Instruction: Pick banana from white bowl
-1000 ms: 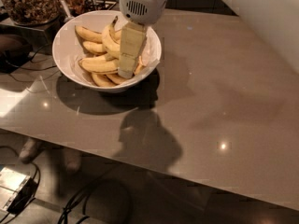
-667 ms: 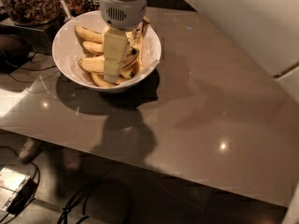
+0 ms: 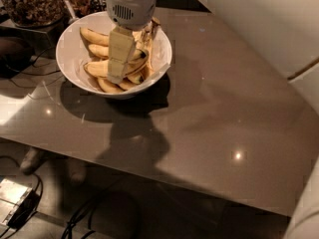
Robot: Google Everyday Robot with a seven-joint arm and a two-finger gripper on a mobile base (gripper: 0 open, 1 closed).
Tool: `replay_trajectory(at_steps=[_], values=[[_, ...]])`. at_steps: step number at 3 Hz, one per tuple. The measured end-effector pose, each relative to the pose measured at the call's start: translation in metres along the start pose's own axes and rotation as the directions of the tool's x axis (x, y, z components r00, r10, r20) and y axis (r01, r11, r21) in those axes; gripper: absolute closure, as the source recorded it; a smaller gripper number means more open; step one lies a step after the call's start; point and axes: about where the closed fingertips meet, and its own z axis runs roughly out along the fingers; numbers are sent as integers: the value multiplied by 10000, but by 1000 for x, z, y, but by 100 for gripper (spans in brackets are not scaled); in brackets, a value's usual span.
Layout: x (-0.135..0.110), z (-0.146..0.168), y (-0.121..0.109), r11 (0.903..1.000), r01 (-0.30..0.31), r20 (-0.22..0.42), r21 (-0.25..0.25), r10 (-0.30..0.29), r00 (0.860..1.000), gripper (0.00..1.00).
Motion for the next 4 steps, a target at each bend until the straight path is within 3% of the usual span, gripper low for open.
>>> replay_trajectory(at_steps=[2,4], values=[[-11,23,-29,9920,-1087,-59,-636,1085,9941,0],[-17,40,-37,9833,-1420,-31,-1141,1425,9898,29]])
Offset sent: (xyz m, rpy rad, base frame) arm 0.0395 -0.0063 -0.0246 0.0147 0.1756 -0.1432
